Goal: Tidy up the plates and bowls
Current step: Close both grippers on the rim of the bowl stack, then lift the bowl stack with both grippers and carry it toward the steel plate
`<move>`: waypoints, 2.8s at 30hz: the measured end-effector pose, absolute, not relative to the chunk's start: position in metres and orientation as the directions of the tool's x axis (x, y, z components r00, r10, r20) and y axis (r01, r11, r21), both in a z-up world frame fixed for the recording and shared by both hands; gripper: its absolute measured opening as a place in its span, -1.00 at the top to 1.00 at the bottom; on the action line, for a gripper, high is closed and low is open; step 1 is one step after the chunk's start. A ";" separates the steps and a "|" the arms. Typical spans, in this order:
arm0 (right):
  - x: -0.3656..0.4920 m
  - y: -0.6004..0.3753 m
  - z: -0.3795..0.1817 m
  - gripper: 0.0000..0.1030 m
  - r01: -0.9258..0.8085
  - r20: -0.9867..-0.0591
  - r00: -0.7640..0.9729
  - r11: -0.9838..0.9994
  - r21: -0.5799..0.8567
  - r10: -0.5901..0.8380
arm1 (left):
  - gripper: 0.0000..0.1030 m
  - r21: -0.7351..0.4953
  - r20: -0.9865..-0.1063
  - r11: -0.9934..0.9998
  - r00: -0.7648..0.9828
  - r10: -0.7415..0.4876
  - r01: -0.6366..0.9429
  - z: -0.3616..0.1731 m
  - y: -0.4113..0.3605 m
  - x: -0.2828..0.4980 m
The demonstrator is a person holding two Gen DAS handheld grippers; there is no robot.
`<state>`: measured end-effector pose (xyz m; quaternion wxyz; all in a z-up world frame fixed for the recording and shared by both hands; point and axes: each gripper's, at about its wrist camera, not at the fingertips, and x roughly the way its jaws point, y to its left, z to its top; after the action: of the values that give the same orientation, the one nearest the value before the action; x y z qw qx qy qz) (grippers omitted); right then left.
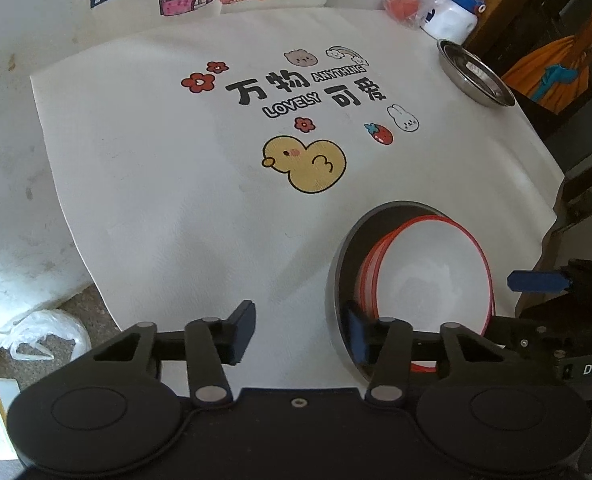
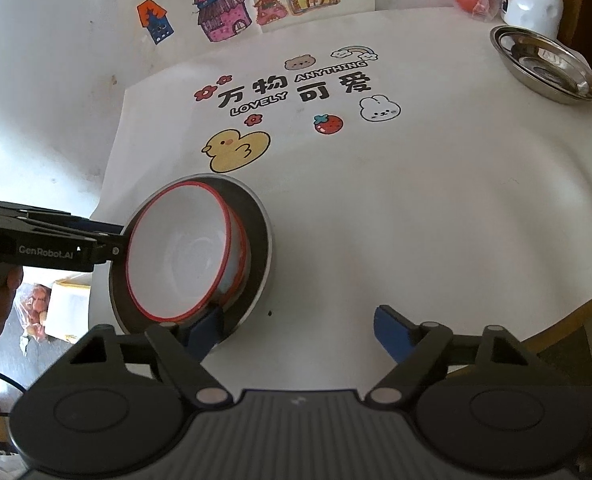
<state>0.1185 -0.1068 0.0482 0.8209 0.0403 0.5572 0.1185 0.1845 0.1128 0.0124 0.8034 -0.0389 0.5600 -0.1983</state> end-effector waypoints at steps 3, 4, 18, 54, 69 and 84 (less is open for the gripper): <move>0.121 -0.105 0.048 -0.54 -0.146 -0.908 0.340 0.968 0.204 0.243 | 0.06 -0.292 -0.882 0.916 0.294 -0.369 0.275 0.012 0.114 0.185; 0.121 -0.105 0.048 -0.50 -0.142 -0.909 0.336 0.967 0.210 0.246 | 0.07 -0.295 -0.880 0.915 0.294 -0.372 0.276 0.012 0.114 0.185; 0.125 -0.091 0.047 0.18 -0.159 -0.912 0.298 0.957 0.244 0.282 | 0.19 -0.306 -0.867 0.910 0.312 -0.388 0.280 0.013 0.113 0.181; 0.127 -0.087 0.028 0.50 -0.089 -0.900 0.238 0.931 0.353 0.364 | 0.65 -0.290 -0.866 0.889 0.299 -0.401 0.354 0.015 0.099 0.178; 0.119 -0.095 0.033 0.55 -0.071 -0.881 0.298 0.929 0.363 0.367 | 0.78 -0.264 -0.870 0.898 0.314 -0.379 0.353 0.017 0.092 0.172; 0.124 -0.132 0.040 0.55 -0.027 -0.858 0.368 0.926 0.375 0.358 | 0.80 -0.279 -0.854 0.886 0.326 -0.406 0.371 0.025 0.059 0.189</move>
<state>0.1240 -0.1320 0.0399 0.8132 0.1509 0.5495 0.1183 0.1892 0.0591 0.0251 0.8141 -0.0164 0.5292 -0.2387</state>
